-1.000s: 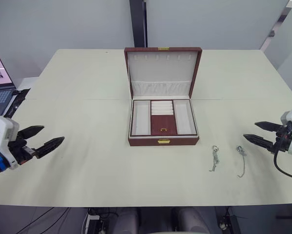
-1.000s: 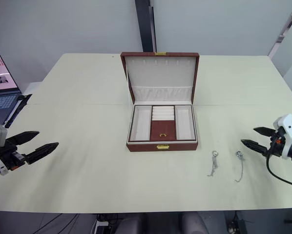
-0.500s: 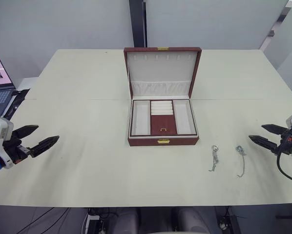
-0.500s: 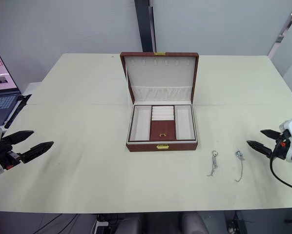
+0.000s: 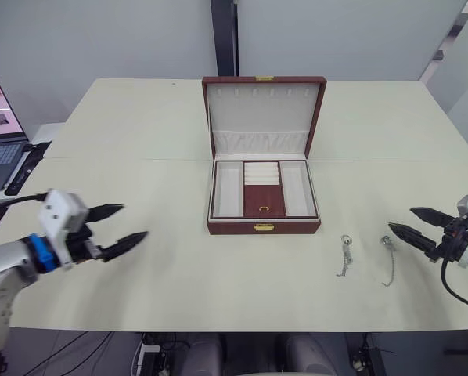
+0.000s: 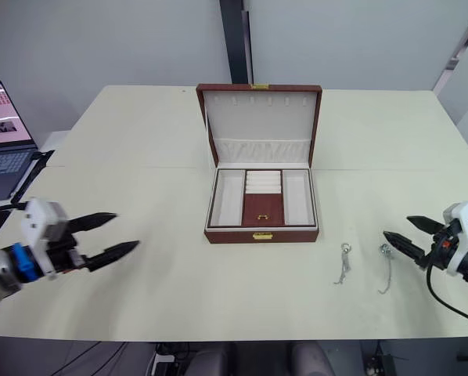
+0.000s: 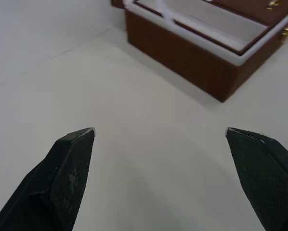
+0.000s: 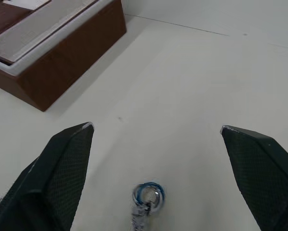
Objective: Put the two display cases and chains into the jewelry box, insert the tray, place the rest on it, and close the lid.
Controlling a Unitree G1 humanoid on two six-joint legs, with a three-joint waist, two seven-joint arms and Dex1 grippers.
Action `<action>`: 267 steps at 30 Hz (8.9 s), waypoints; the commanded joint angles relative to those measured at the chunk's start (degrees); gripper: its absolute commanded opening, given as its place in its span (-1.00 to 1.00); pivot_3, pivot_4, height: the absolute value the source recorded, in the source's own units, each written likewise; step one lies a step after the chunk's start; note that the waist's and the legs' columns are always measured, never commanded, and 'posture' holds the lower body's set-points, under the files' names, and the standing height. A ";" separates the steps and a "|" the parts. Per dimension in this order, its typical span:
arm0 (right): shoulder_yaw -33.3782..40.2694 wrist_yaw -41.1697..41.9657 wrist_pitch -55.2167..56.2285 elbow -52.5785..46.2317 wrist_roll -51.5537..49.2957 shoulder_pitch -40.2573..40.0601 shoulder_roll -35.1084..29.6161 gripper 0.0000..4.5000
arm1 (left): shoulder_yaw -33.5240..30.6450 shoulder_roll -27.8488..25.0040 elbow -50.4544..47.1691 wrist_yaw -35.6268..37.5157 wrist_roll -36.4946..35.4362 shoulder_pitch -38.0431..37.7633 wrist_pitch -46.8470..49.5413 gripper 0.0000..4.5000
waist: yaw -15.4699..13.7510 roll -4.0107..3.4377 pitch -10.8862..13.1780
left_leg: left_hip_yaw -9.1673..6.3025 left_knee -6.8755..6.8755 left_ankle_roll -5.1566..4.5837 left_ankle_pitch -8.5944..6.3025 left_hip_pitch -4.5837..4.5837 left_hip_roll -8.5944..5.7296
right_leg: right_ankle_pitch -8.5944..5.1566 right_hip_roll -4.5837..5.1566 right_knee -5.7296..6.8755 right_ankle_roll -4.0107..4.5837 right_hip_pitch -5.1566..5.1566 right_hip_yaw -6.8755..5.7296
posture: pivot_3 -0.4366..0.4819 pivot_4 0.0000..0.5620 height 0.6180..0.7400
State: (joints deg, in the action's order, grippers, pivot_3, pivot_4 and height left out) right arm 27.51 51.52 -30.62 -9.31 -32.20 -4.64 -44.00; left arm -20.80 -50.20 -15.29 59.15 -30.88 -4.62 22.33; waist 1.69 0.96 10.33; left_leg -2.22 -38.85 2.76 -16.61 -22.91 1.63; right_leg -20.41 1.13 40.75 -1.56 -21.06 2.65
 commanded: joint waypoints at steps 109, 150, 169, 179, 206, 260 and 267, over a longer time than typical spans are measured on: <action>-34.67 -8.59 -2.65 7.40 0.53 48.00 25.21 -0.96 | 3.70 20.03 -30.19 -26.09 -3.29 -17.00 -0.32 1.00 | 0.25 0.03 -0.12 | -0.07 -0.06 0.00 0.00 0.01 0.01 | 0.00 -0.02 0.08 0.00 -0.06 -0.06 | -0.05 -0.47 1.00; -36.98 -3.06 2.80 17.21 9.44 46.80 32.36 0.99 | 4.93 21.42 -26.34 -24.30 -1.11 -21.61 -6.32 1.00 | 0.32 0.01 -0.11 | -0.06 -0.04 0.00 0.00 0.02 0.02 | 0.00 -0.03 0.09 0.00 -0.11 -0.11 | -0.05 -0.47 1.00; -20.07 10.89 4.71 8.92 5.59 28.23 2.77 0.99 | -6.97 4.48 -1.15 -9.79 -4.51 -8.84 -3.51 1.00 | 0.17 0.05 -0.05 | -0.09 -0.01 -0.01 0.00 0.00 0.01 | 0.00 -0.05 0.01 0.00 -0.07 -0.17 | -0.05 -0.47 1.00; -10.11 11.48 9.11 12.74 6.42 15.57 -6.13 0.99 | -10.20 -4.28 10.14 -6.60 -3.81 0.36 1.17 1.00 | 0.22 0.05 -0.02 | 0.00 0.00 -0.01 0.00 0.02 0.01 | 0.00 -0.04 0.03 0.00 -0.08 -0.14 | -0.05 -0.47 1.00; -5.23 5.52 9.35 11.11 4.60 7.11 -4.35 0.99 | -7.01 -3.35 14.83 -2.43 0.90 4.89 0.22 1.00 | 0.19 0.04 -0.02 | 0.03 0.00 -0.01 0.00 0.02 0.02 | 0.00 -0.04 0.04 0.00 -0.08 -0.12 | -0.05 -0.47 1.00; -21.46 -30.59 2.26 -20.08 21.91 -17.24 19.73 -0.49 | 19.07 8.32 -6.50 4.79 2.07 3.89 -6.92 1.00 | 0.03 0.39 -0.54 | -0.14 -0.01 0.01 0.00 0.12 -0.02 | -0.01 -0.10 -0.01 -0.01 0.16 -0.07 | -0.05 -0.47 1.00; -20.05 -30.18 2.57 -19.93 21.21 -16.80 19.81 -0.97 | 18.75 8.33 -6.94 4.60 1.55 4.05 -6.47 1.00 | -0.01 0.38 -0.57 | -0.36 0.01 0.00 0.00 0.30 -0.03 | -0.01 -0.10 -0.27 0.00 0.57 -0.21 | -0.05 -0.47 1.00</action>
State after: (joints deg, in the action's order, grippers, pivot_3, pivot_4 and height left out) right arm 6.65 21.29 -26.76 -30.84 -10.83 -20.80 -23.80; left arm -1.92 -42.30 -21.45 63.79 -28.77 -1.14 16.56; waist 1.69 1.33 9.76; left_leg -2.63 -38.83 2.76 -16.61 -22.55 1.60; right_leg -20.42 1.04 40.40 -1.57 -20.39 2.40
